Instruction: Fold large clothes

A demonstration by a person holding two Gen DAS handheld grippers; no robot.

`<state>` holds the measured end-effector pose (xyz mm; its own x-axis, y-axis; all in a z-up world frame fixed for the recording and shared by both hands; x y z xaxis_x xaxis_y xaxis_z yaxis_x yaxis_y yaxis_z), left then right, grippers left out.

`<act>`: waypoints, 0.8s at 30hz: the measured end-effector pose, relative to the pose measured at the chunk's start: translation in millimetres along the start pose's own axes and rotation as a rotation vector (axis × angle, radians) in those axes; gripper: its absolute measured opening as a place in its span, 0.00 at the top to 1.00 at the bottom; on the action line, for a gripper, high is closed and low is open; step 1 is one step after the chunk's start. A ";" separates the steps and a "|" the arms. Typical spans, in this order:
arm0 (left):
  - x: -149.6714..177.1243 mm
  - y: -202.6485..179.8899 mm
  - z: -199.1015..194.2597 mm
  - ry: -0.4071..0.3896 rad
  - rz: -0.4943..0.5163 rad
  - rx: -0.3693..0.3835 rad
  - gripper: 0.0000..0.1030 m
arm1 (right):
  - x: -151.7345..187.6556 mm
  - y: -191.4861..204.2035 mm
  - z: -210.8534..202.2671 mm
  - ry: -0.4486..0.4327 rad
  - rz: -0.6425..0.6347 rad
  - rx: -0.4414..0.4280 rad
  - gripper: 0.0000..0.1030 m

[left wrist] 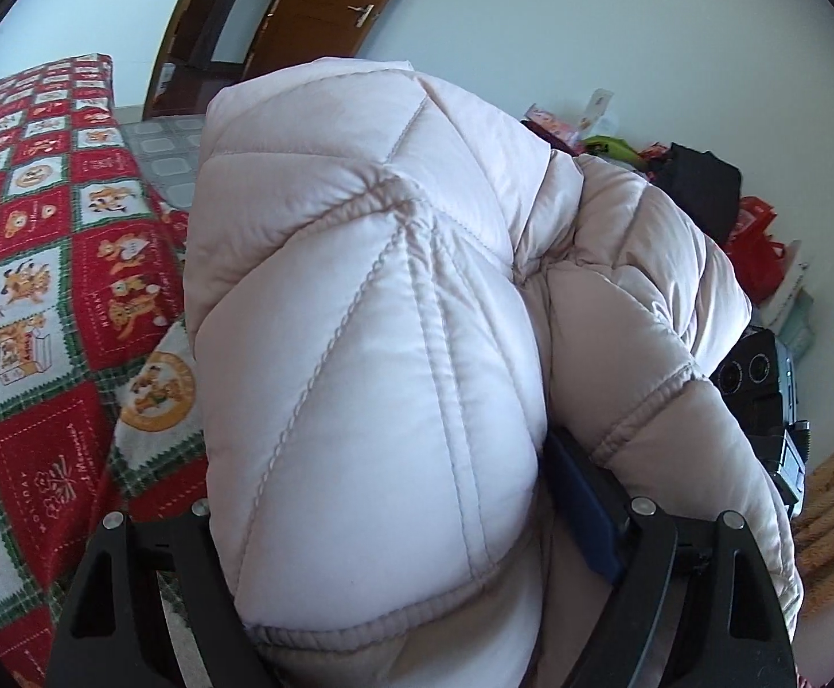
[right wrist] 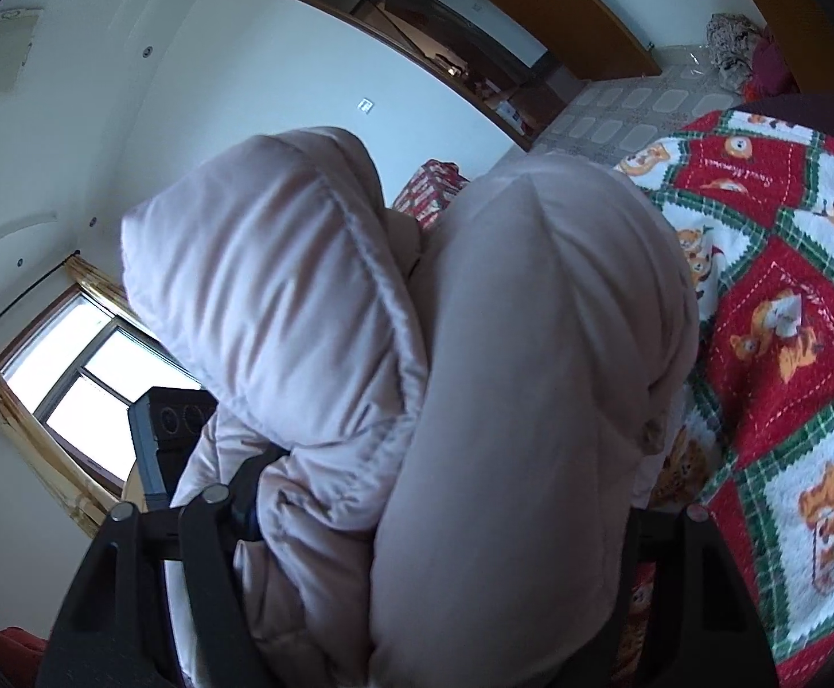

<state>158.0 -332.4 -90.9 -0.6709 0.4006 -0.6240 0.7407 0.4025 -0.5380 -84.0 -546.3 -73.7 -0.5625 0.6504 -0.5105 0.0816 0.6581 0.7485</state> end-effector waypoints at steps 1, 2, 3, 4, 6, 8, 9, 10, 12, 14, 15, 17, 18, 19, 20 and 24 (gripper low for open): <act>0.2 1.9 -0.6 0.001 -0.004 -0.005 0.17 | -0.9 0.0 1.5 0.004 -0.006 0.008 0.27; 0.3 3.6 -2.3 0.002 -0.010 -0.010 0.17 | -1.7 -0.2 3.1 0.009 -0.009 0.019 0.27; -0.5 6.5 0.2 0.003 -0.014 -0.015 0.17 | -2.7 4.9 2.1 0.011 -0.010 0.028 0.27; -0.5 7.5 3.2 0.004 -0.020 -0.019 0.17 | -1.5 5.2 3.0 0.013 -0.010 0.034 0.27; 0.9 9.4 1.7 0.007 -0.030 -0.024 0.17 | 0.3 5.8 4.6 0.014 -0.010 0.046 0.26; 2.7 13.4 3.1 0.014 -0.032 -0.029 0.17 | 1.9 5.7 5.9 0.015 -0.006 0.063 0.26; 3.0 14.3 3.8 0.019 -0.031 -0.034 0.17 | 5.9 5.6 4.1 0.014 -0.001 0.070 0.25; 2.2 16.0 6.3 0.023 -0.026 -0.038 0.17 | 5.9 -0.9 6.7 0.013 0.007 0.070 0.25; 2.7 16.7 7.6 0.033 -0.015 -0.051 0.17 | 12.3 -9.8 6.9 0.013 0.029 0.071 0.24; 2.4 17.4 9.4 0.040 -0.008 -0.059 0.17 | 16.1 -17.0 6.4 0.015 0.042 0.083 0.25; 2.6 17.0 9.5 0.044 -0.004 -0.066 0.17 | 17.7 -18.5 4.8 0.016 0.044 0.093 0.25; 3.3 16.8 10.2 0.049 0.003 -0.078 0.16 | 21.3 -18.4 1.8 0.015 0.040 0.118 0.27; 3.8 17.8 11.8 0.054 0.005 -0.088 0.15 | 22.7 -17.0 -0.2 0.014 0.033 0.134 0.27; 3.9 19.8 12.8 0.057 0.004 -0.091 0.14 | 22.9 -14.8 -1.7 0.012 0.026 0.151 0.27; 4.7 22.3 14.9 0.060 0.002 -0.096 0.13 | 23.4 -12.4 -3.2 0.011 0.019 0.167 0.27; 8.3 31.2 17.8 0.073 -0.014 -0.110 0.04 | 31.4 -0.4 -11.6 0.000 0.001 0.223 0.28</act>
Point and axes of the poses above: each gripper's, at about its wrist camera, not at the fingertips, and z roughly the way its jaws point, y to its left, x to its underside, the point moved 1 cm from there along z, roughly the way its jaws point, and after that the axes turned 5 degrees about x, right-handed, at the moved point
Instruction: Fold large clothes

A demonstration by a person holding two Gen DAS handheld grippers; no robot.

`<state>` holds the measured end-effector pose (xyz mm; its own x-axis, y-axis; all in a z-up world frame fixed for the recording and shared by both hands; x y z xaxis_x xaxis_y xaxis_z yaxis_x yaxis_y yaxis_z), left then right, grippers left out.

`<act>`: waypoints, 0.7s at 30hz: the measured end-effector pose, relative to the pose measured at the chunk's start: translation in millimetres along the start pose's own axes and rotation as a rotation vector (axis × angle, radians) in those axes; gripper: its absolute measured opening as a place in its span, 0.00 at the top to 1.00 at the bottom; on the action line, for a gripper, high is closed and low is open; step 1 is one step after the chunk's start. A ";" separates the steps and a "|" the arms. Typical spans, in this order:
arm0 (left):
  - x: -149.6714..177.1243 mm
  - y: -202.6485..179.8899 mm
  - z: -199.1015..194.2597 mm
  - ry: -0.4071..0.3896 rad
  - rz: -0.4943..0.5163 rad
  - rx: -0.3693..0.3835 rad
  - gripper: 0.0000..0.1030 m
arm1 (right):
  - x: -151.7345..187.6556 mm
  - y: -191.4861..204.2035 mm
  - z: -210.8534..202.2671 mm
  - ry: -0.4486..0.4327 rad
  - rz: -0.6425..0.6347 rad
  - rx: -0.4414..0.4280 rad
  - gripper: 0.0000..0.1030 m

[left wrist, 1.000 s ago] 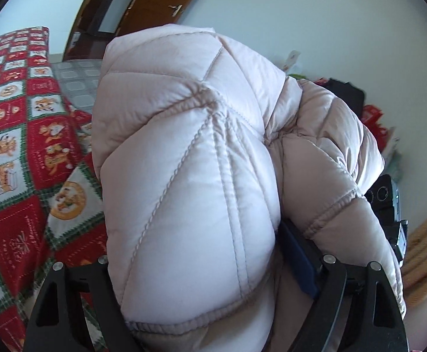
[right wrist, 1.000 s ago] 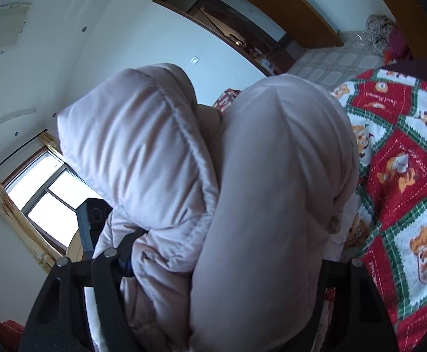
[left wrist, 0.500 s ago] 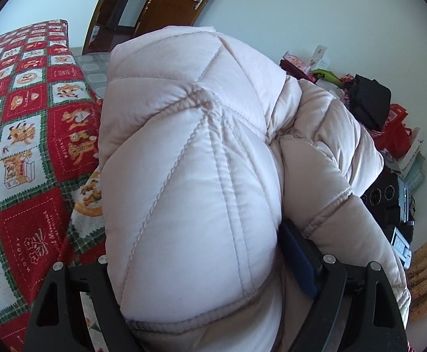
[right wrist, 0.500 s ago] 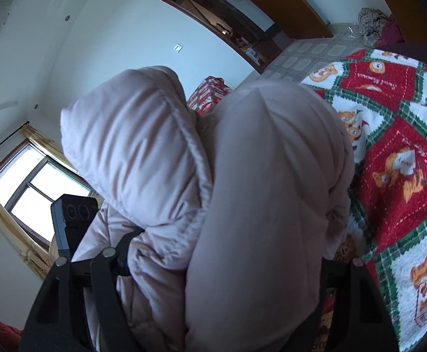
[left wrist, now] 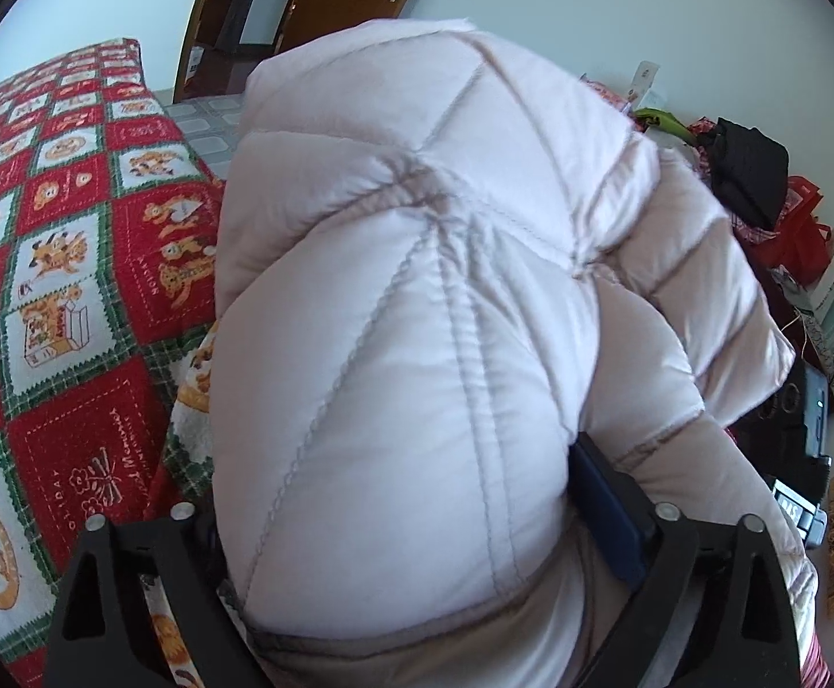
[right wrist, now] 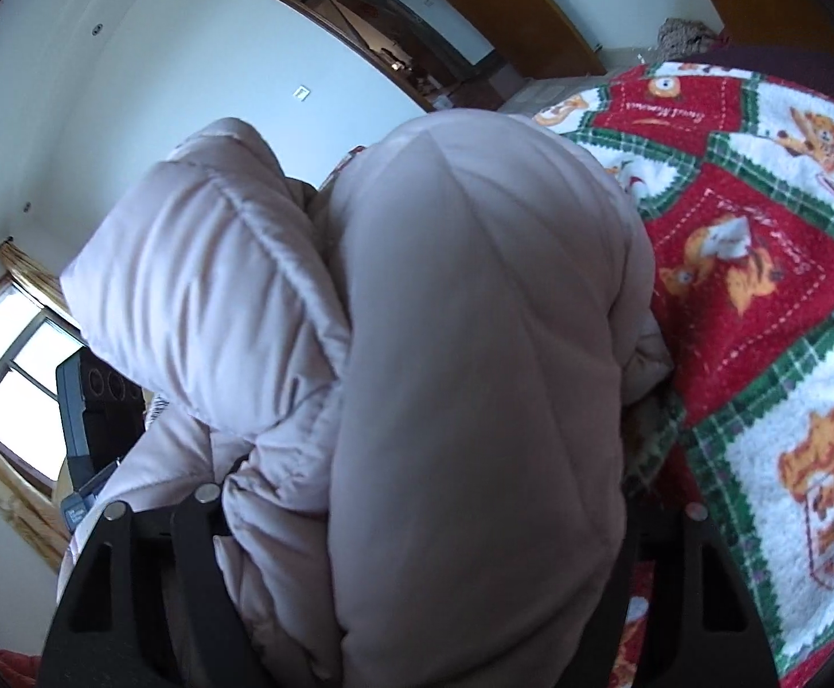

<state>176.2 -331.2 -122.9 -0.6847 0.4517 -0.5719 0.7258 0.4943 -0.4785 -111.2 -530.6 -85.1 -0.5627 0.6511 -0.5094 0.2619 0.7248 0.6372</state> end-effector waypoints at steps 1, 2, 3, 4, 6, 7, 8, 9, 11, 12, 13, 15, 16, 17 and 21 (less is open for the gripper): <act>0.7 -0.7 -1.0 0.002 -0.001 -0.008 0.04 | 1.3 2.2 -3.5 -0.001 -0.003 0.013 0.28; 1.5 -3.7 -2.4 0.001 0.012 -0.022 0.04 | 1.8 3.0 -5.2 -0.002 -0.002 0.020 0.28; 2.1 -6.8 -3.7 -0.001 0.028 -0.034 0.04 | 2.2 3.8 -8.4 -0.004 0.001 0.026 0.28; 2.3 -9.8 -4.4 -0.003 0.046 -0.047 0.04 | 2.2 5.3 -12.2 -0.009 0.005 0.033 0.28; 1.8 -13.9 -3.7 0.000 0.069 -0.062 0.03 | -0.4 7.9 -18.7 -0.011 0.009 0.053 0.25; 1.0 -13.6 -2.5 0.002 0.072 -0.064 0.03 | 0.8 5.5 -21.6 -0.011 0.006 0.073 0.24; 0.5 -13.9 -1.4 0.007 0.079 -0.068 0.02 | -1.0 8.6 -24.5 -0.010 -0.003 0.116 0.17; -0.2 -14.2 -0.7 0.009 0.087 -0.071 0.02 | -3.0 11.2 -28.7 -0.011 -0.015 0.158 0.13; -1.1 -15.0 0.0 0.011 0.095 -0.074 0.02 | -7.5 16.9 -36.7 -0.020 -0.048 0.207 0.13; -1.1 -15.0 0.0 0.011 0.096 -0.077 0.02 | -9.1 17.4 -41.1 -0.025 -0.071 0.234 0.13; -1.1 -15.5 0.3 0.011 0.098 -0.080 0.02 | -11.7 21.1 -45.1 -0.031 -0.091 0.256 0.13; -1.8 -16.3 0.7 0.013 0.101 -0.084 0.02 | -16.2 28.0 -55.9 -0.062 -0.137 0.300 0.13; -1.5 -14.8 1.4 0.014 0.101 -0.084 0.02 | -18.7 28.6 -59.8 -0.075 -0.148 0.308 0.13; -1.9 -14.5 2.0 0.014 0.100 -0.081 0.02 | -21.1 29.4 -63.8 -0.085 -0.148 0.306 0.13; -4.1 -8.7 2.5 0.016 0.092 -0.053 0.02 | -24.0 27.3 -70.0 -0.105 -0.115 0.272 0.13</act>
Point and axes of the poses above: each gripper's, at about its wrist camera, not at the fingertips, and z roughly the way its jaws point, y to its left, x to its underside, the point moved 1 cm from there along z, roughly the way its jaws point, and after that the axes turned 5 degrees about x, right-handed, at the moved point
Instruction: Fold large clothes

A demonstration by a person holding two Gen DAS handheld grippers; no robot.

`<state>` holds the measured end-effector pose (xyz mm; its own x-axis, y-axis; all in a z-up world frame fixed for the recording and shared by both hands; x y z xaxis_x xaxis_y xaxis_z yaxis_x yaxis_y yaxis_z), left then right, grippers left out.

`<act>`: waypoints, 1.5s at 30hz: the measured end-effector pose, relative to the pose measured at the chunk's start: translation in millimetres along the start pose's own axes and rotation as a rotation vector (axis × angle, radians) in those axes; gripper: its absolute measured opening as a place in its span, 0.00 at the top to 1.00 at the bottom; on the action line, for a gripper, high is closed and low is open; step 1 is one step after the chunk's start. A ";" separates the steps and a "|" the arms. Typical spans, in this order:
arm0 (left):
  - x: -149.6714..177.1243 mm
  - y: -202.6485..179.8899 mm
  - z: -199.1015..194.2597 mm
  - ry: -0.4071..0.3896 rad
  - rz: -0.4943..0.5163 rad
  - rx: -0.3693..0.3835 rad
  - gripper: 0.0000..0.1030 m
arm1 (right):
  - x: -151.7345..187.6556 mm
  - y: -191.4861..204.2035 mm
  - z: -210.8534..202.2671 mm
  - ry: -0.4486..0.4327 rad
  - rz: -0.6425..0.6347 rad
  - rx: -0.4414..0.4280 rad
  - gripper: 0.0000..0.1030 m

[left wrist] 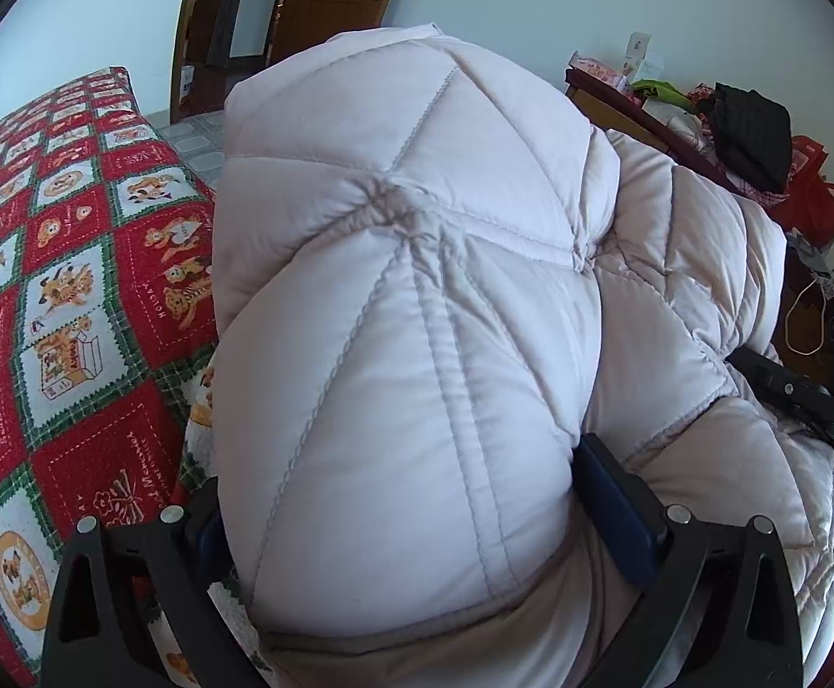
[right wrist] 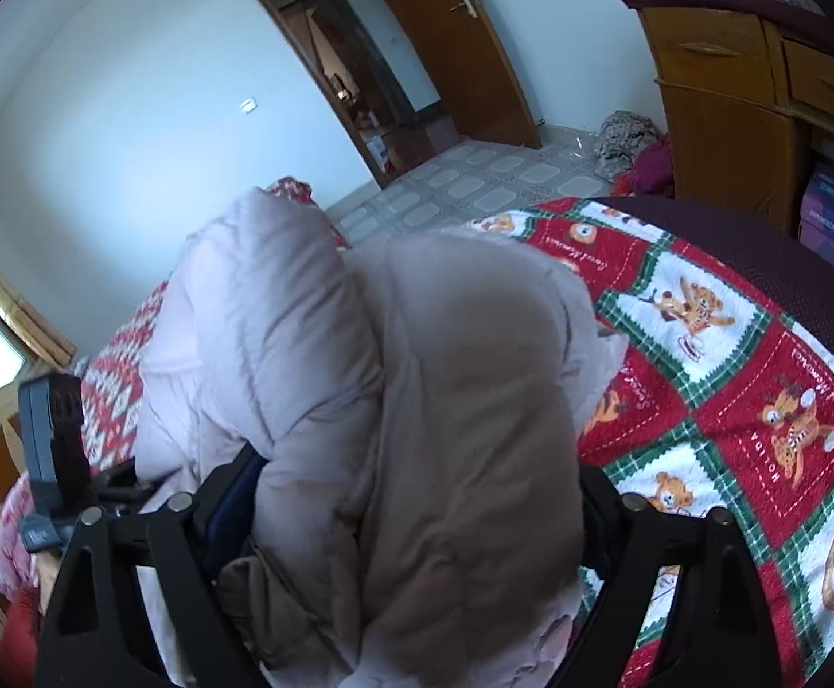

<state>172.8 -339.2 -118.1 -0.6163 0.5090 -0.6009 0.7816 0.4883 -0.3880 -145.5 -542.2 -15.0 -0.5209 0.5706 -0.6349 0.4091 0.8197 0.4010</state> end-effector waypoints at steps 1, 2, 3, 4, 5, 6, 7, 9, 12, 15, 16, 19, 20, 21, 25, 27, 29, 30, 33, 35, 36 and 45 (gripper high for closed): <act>-0.5 1.9 0.5 -0.002 -0.003 0.008 0.02 | 1.5 2.1 2.6 0.009 0.002 -0.033 0.15; -1.0 3.6 1.0 -0.003 -0.009 0.015 0.01 | 6.4 9.1 13.7 0.023 0.004 -0.069 0.20; -1.2 6.2 1.6 -0.005 -0.021 0.019 0.01 | 11.9 11.1 22.3 0.044 0.012 -0.104 0.20; -1.6 7.4 2.3 -0.006 -0.026 0.015 0.01 | 16.1 9.6 30.0 0.054 0.026 -0.108 0.19; -1.8 7.8 2.8 -0.004 -0.027 0.008 0.01 | 21.7 5.2 37.9 0.068 0.053 -0.115 0.14; -2.3 6.3 3.3 -0.001 -0.016 -0.004 0.01 | 24.4 -3.0 43.2 0.085 0.096 -0.142 0.11; -2.5 3.9 3.3 -0.001 -0.004 -0.010 0.01 | 25.4 -10.0 43.4 0.098 0.129 -0.152 0.10; -3.0 -0.4 3.5 0.000 0.019 -0.019 0.01 | 24.8 -17.1 35.0 0.099 0.137 -0.141 0.08; -2.9 -2.5 3.6 -0.003 0.025 -0.021 0.01 | 15.1 -20.8 -2.4 0.012 0.079 -0.037 0.08; -2.9 -1.1 3.8 -0.002 0.020 -0.021 0.01 | -1.3 -8.3 -51.4 -0.140 -0.022 0.096 0.08; -2.9 -0.9 4.1 -0.001 0.018 -0.023 0.01 | -8.1 -3.9 -63.6 -0.189 -0.028 0.126 0.09; -3.7 -5.3 4.1 0.001 0.022 -0.047 0.01 | -25.4 22.9 -84.8 -0.225 -0.106 0.094 0.34; -3.9 -8.3 4.2 0.003 0.028 -0.061 0.01 | -32.2 39.5 -83.5 -0.210 -0.149 0.093 0.46; -4.5 -13.0 4.6 0.004 0.041 -0.080 0.01 | -35.3 53.0 -79.4 -0.192 -0.183 0.099 0.53; -5.7 -19.1 6.1 0.010 0.069 -0.109 0.01 | -43.3 90.0 -30.6 -0.082 -0.267 0.150 0.55; -5.2 -16.5 6.1 0.011 0.068 -0.104 0.01 | -40.0 80.7 0.2 -0.029 -0.243 0.266 0.55; -5.6 -14.9 6.7 0.014 0.069 -0.096 0.01 | -34.9 63.0 19.8 0.016 -0.155 0.267 0.55; -6.7 -14.4 7.9 0.016 0.076 -0.094 0.01 | -30.9 52.4 20.7 0.019 -0.124 0.256 0.55; -10.6 -15.6 12.6 0.014 0.088 -0.100 0.01 | -22.3 43.2 28.1 -0.004 -0.084 0.257 0.56; -12.6 -17.6 15.7 0.012 0.091 -0.108 0.00 | -19.9 39.1 34.0 -0.008 -0.071 0.265 0.56; -13.4 -18.0 16.5 0.013 0.090 -0.110 0.00 | -18.0 36.0 38.2 -0.006 -0.060 0.264 0.56; -12.1 -15.1 21.3 0.002 0.055 -0.099 0.00 | -3.7 35.5 60.9 -0.047 -0.091 0.348 0.56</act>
Point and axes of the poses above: each gripper's, at about its wrist camera, not at the fingertips, and z roughly the way its jaws point, y to its left, x to its underside, the point moved 1 cm from there along z, roughly the way its jaws point, and after that the axes turned 5 degrees about x, right-handed, at the moved point
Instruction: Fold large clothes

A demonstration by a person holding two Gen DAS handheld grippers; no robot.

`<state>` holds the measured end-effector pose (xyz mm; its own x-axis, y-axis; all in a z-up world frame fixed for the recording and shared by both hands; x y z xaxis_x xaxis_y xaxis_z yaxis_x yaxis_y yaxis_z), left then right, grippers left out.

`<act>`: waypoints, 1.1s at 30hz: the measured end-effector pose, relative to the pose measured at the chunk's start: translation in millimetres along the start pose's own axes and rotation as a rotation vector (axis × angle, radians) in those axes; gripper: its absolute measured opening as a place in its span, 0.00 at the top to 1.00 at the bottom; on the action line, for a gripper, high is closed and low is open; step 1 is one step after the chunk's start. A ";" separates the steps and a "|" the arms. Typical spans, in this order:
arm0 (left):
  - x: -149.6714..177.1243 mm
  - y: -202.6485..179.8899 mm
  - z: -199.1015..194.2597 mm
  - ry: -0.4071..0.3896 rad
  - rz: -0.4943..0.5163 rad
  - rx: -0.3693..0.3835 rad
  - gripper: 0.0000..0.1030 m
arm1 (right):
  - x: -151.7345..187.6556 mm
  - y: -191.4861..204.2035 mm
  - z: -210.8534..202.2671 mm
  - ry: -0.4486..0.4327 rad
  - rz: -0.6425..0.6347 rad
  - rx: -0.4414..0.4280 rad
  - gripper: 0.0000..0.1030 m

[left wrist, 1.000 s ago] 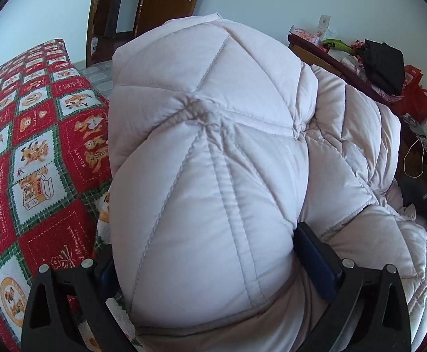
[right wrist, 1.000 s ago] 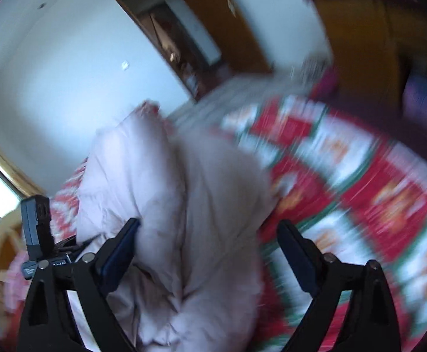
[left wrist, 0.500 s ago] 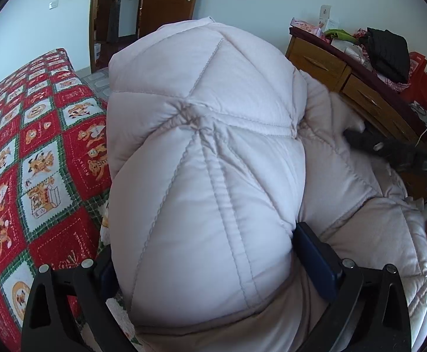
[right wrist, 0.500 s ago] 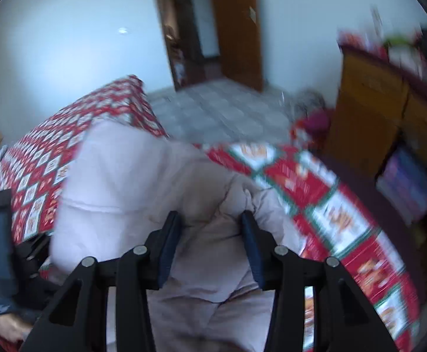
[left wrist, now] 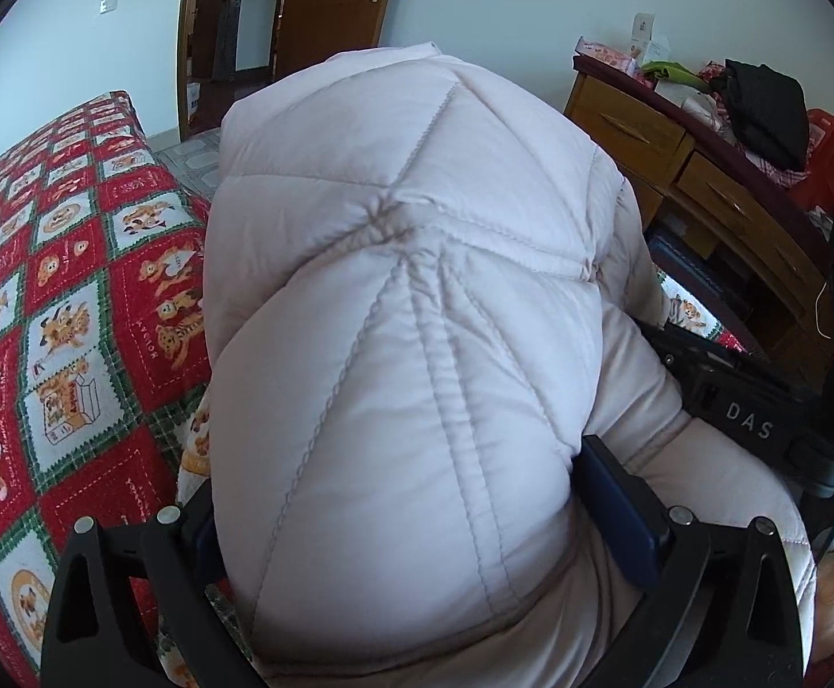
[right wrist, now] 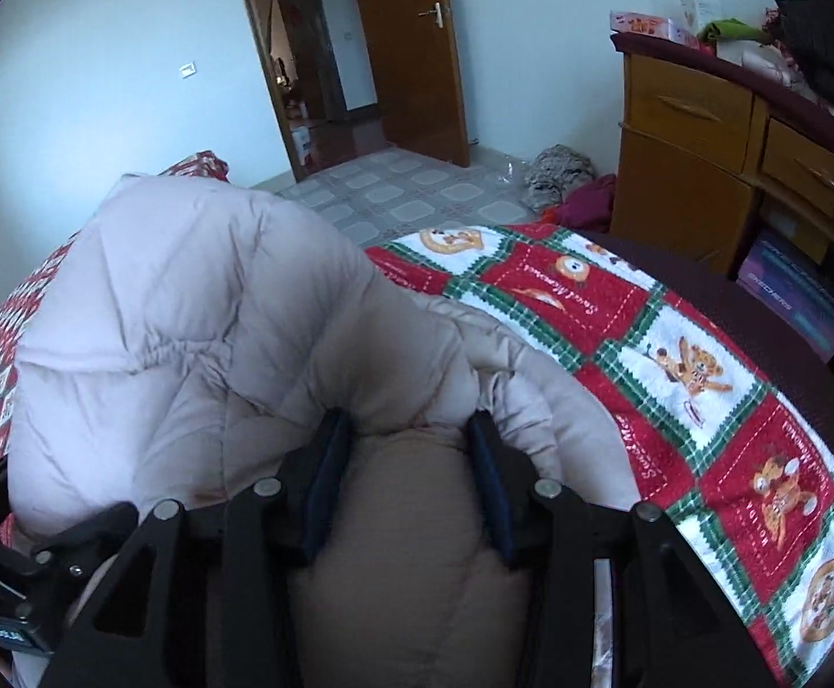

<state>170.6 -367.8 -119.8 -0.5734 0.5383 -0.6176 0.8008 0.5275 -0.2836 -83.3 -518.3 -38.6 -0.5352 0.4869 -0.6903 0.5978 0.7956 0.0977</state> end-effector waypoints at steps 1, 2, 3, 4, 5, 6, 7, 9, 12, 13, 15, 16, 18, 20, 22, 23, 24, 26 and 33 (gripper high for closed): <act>0.9 -0.5 0.2 -0.008 0.001 -0.004 0.00 | 1.1 -1.7 1.9 -0.005 0.008 -0.002 0.56; 1.4 -0.5 0.9 -0.015 -0.001 -0.009 0.00 | 1.0 -3.0 4.3 -0.002 0.017 -0.006 0.56; 1.7 -0.9 1.6 -0.017 -0.004 -0.015 0.00 | 0.3 -3.6 6.6 0.003 0.017 -0.005 0.56; 1.5 -1.2 1.7 -0.018 -0.001 -0.021 0.00 | -0.2 -3.1 7.3 0.004 0.011 0.001 0.56; 2.2 -2.9 0.9 -0.020 0.009 -0.030 0.00 | 0.2 -1.4 6.0 0.003 0.000 0.017 0.56; 2.8 -3.4 0.2 -0.020 0.015 -0.034 0.00 | 0.9 -0.1 6.0 0.000 -0.010 0.032 0.56; 2.6 -3.0 0.0 -0.019 0.017 -0.038 0.00 | 2.1 2.1 5.8 -0.003 -0.024 0.054 0.56; 2.8 -4.1 -1.6 -0.020 0.030 -0.054 0.00 | 3.8 6.5 6.1 -0.006 -0.054 0.095 0.56; 3.1 -11.4 -3.2 -0.052 0.055 -0.125 0.00 | 3.9 2.9 10.4 0.006 -0.046 0.092 0.56; 4.0 -16.6 -2.9 -0.078 0.076 -0.171 0.00 | 3.6 1.7 12.3 0.008 -0.041 0.091 0.56; 5.2 -27.0 -0.9 -0.134 0.121 -0.267 0.01 | 1.5 -2.1 17.0 0.016 -0.020 0.081 0.56; 4.7 -28.2 -0.3 -0.136 0.128 -0.279 0.00 | 0.7 -2.8 17.6 0.015 -0.019 0.085 0.56; 5.0 -23.0 -1.7 -0.136 0.116 -0.255 0.00 | 2.0 -2.5 15.7 -0.001 -0.023 0.095 0.56; 5.3 -13.5 -5.6 -0.127 0.077 -0.207 0.00 | 3.5 2.7 11.0 -0.019 -0.038 0.120 0.56; 5.9 -6.8 -14.1 -0.125 0.051 -0.166 0.01 | 4.6 3.8 8.7 -0.030 -0.042 0.127 0.56; 5.9 -3.5 -22.6 -0.138 0.038 -0.152 0.01 | 5.2 3.2 7.7 -0.032 -0.038 0.125 0.56; 5.1 -3.5 -30.4 -0.158 0.028 -0.145 0.01 | 5.5 2.4 6.8 -0.036 -0.034 0.123 0.56; -0.9 -4.6 -53.9 -0.235 0.008 -0.126 0.01 | 5.1 0.8 5.8 -0.044 -0.029 0.120 0.56; -55.4 -18.7 -40.2 -0.272 0.065 -0.242 0.01 | 4.9 2.6 2.7 -0.072 -0.023 0.136 0.56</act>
<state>180.4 -381.1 -50.8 -0.4296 0.3983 -0.8105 0.7512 0.6557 -0.0759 -82.7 -514.9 -43.7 -0.5085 0.4378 -0.7414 0.6639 0.7477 -0.0138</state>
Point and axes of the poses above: each gripper's, at about its wrist camera, not at the fingertips, and z roughly the way its jaws point, y to its left, x to its underside, the point moved 1 cm from there along z, roughly the way its jaws point, and after that the axes turned 5 degrees about x, right-handed, at the moved point
